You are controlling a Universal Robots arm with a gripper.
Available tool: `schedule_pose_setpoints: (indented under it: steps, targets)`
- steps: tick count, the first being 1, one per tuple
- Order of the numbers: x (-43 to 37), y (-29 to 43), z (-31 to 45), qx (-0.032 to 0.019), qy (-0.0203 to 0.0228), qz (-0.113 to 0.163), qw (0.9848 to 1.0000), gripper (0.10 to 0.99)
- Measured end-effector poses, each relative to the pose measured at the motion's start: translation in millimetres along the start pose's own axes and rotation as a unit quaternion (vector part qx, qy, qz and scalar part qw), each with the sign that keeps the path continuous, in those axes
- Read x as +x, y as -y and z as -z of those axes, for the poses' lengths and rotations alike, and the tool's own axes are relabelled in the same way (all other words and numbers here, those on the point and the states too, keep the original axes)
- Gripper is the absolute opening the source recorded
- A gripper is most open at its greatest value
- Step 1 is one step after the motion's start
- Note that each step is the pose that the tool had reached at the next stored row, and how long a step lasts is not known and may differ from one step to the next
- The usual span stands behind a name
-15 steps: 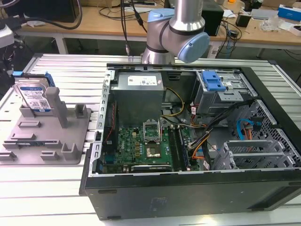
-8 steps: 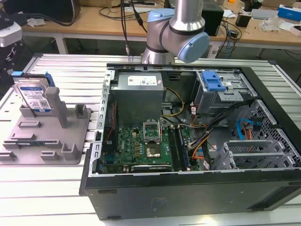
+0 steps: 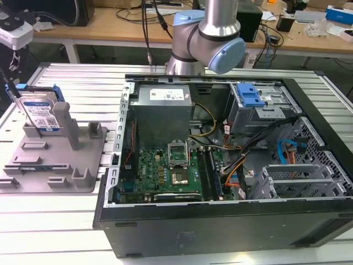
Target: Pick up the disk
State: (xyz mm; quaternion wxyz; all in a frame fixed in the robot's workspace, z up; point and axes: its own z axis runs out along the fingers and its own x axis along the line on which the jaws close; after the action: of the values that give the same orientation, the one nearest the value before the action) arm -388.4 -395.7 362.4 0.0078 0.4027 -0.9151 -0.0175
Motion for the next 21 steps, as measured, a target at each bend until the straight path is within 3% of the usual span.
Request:
schedule_pose_setpoints:
  steps: [2,7,8,9,10,11,13,17,18,20,21]
  targets:
    - [0.0,0.0,-0.2,0.0,-0.0012,0.032,0.9995,0.424]
    - [0.0,0.0,-0.7,0.0,-0.0035,0.093,0.9957,0.424]
    - [0.0,0.0,-0.9,0.0,-0.0042,0.109,0.994,0.424]
    - [0.0,0.0,-1.0,0.0,-0.0051,0.132,0.9912,0.424]
    - [0.0,0.0,-1.2,0.0,-0.0054,0.143,0.9897,0.435]
    - [0.0,0.0,-1.3,0.0001,-0.0061,0.16,0.9872,0.498]
    - [0.0,0.0,-1.4,0.0006,-0.0067,0.184,0.983,0.498]
    - [-0.1,0.1,-1.6,0.0025,-0.0066,0.215,0.9765,0.498]
    - [0.0,0.0,-1.5,0.0047,-0.0058,0.225,0.9744,0.498]
    - [0.0,0.0,-1.6,0.0091,-0.0036,0.234,0.9721,0.498]
    - [0.0,0.1,-1.7,0.0139,-0.0012,0.246,0.9692,0.498]
